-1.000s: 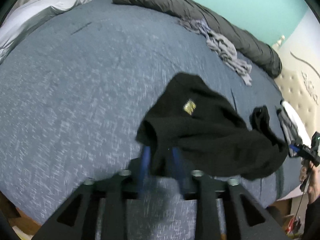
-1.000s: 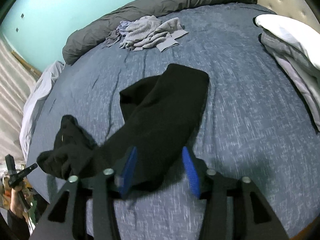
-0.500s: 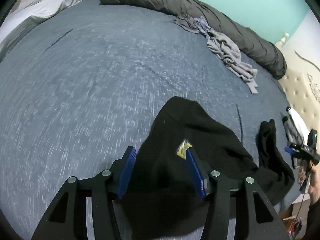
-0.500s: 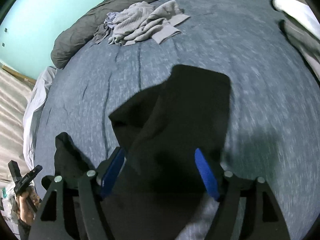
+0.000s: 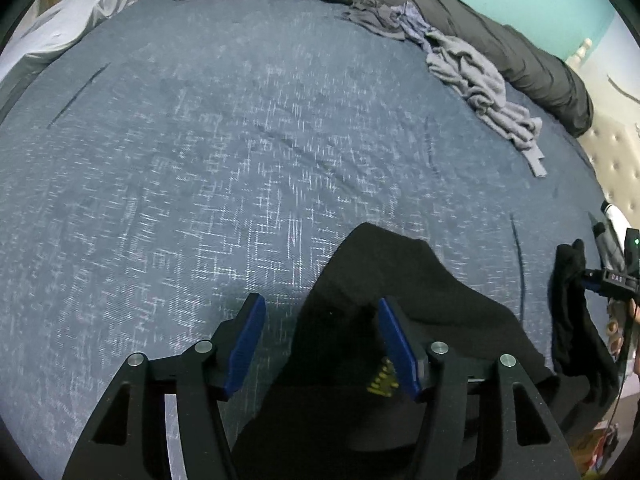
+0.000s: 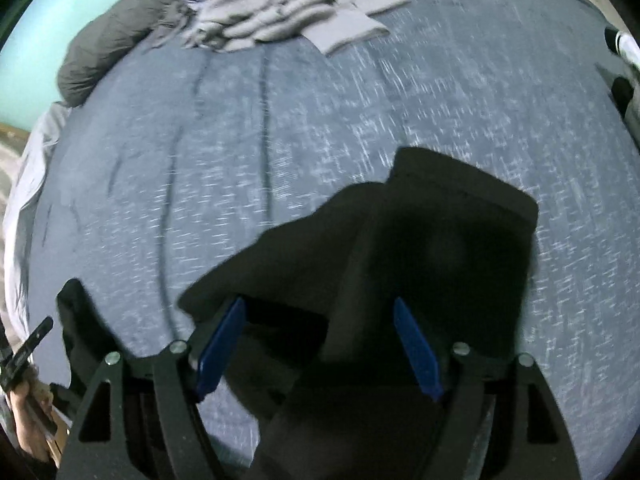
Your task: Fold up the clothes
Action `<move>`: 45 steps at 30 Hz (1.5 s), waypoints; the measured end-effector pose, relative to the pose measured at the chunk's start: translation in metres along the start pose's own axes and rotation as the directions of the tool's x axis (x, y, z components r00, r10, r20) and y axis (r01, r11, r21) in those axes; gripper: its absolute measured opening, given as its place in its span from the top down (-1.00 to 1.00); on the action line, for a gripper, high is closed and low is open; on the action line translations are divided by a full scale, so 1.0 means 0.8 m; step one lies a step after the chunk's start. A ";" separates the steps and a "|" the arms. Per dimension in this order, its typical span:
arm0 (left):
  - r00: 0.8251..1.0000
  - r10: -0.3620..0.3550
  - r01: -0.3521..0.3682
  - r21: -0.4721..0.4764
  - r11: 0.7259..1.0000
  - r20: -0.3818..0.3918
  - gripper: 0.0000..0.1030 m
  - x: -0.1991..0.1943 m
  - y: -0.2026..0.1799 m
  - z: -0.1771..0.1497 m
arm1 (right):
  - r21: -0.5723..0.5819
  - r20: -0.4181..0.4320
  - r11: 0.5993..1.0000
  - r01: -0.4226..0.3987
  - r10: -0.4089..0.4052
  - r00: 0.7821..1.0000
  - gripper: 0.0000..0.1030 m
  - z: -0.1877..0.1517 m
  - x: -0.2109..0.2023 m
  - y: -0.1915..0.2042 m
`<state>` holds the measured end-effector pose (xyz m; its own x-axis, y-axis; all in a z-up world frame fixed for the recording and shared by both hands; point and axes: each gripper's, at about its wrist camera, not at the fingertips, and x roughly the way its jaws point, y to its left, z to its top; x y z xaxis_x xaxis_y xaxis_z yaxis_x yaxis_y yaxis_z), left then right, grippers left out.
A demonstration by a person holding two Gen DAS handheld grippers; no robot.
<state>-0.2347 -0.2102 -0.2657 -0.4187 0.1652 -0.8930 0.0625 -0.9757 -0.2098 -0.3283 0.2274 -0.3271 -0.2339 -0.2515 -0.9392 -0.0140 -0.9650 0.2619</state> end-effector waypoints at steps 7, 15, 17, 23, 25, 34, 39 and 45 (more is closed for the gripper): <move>1.000 0.004 -0.004 0.014 1.000 -0.020 -0.22 0.028 0.003 -0.002 | -0.021 -0.006 0.998 0.055 -0.055 0.998 -0.50 0.000 0.024 0.002; 1.000 0.014 -0.013 0.073 0.997 -0.009 0.70 0.032 -0.012 -0.018 | -0.049 0.025 0.989 0.143 -0.142 0.990 0.58 -0.009 0.022 -0.002; 1.000 0.011 -0.011 0.084 0.996 0.003 0.88 0.026 -0.016 -0.021 | -0.040 0.050 0.991 0.129 -0.127 0.991 0.75 -0.013 0.010 -0.010; 0.996 -0.006 -0.003 0.099 0.995 0.092 0.95 -0.024 -0.020 -0.022 | -0.020 0.180 0.997 0.076 -0.071 0.981 0.80 -0.025 -0.054 -0.029; 0.992 -0.011 0.000 0.090 0.996 0.129 0.95 -0.045 -0.013 -0.020 | -0.019 0.236 0.999 0.048 -0.043 0.971 0.80 -0.026 -0.086 -0.036; 0.959 0.002 -0.011 0.030 0.999 0.283 0.96 -0.140 0.011 0.009 | 0.039 0.461 0.999 -0.013 -0.006 0.888 0.80 -0.007 -0.222 -0.063; 0.937 0.034 -0.027 -0.024 0.999 0.349 0.96 -0.186 0.028 0.023 | 0.067 0.550 0.997 -0.034 -0.008 0.835 0.81 0.004 -0.280 -0.085; 0.941 0.073 -0.045 -0.093 0.995 0.331 0.96 -0.194 0.053 0.025 | 0.110 0.557 0.994 -0.023 -0.043 0.830 0.81 -0.006 -0.294 -0.121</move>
